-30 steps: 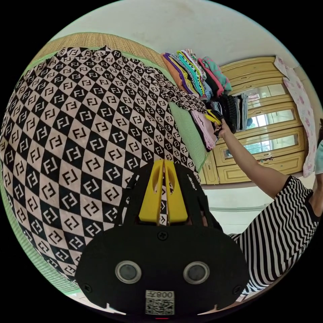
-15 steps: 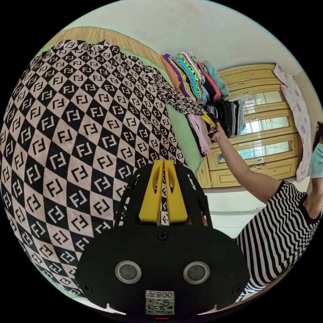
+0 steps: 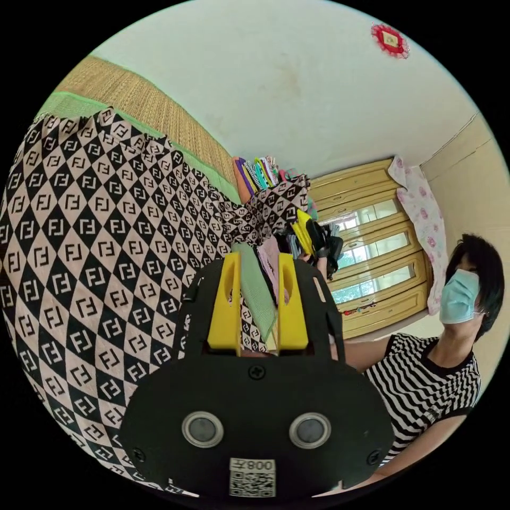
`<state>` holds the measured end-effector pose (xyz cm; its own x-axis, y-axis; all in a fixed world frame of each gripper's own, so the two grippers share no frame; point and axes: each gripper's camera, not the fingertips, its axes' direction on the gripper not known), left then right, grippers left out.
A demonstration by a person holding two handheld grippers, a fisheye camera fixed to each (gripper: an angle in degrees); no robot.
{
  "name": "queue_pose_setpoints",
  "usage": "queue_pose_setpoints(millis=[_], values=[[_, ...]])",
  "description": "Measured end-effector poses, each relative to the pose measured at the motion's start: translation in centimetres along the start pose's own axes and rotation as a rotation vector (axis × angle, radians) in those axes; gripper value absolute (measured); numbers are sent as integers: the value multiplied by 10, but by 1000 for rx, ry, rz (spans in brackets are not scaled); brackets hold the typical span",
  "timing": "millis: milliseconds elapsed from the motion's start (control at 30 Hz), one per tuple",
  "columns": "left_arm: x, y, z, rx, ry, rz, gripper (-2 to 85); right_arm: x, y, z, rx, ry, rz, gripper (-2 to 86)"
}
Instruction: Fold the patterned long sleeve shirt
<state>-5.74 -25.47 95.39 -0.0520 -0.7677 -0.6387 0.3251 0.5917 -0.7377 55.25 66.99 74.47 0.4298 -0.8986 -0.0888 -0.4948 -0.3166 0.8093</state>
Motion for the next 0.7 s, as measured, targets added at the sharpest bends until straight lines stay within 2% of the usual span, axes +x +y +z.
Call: queue_pose_setpoints(millis=[167, 333, 400, 533, 700], values=[[-27, -33, -7, 1, 35, -102, 154, 9, 83, 116, -158, -93, 83, 32], [-40, -55, 9, -57, 58, -135, 162, 13, 131, 165, -237, -60, 79, 31], [-39, -64, 12, -50, 74, -131, 149, 13, 144, 179, -255, -40, 62, 31], [-31, -82, 17, -72, 18, -98, 50, 11, 168, 207, -291, -21, 32, 30], [-17, -92, -10, -30, 41, -34, 33, -12, 188, 239, -289, -49, -57, 29]])
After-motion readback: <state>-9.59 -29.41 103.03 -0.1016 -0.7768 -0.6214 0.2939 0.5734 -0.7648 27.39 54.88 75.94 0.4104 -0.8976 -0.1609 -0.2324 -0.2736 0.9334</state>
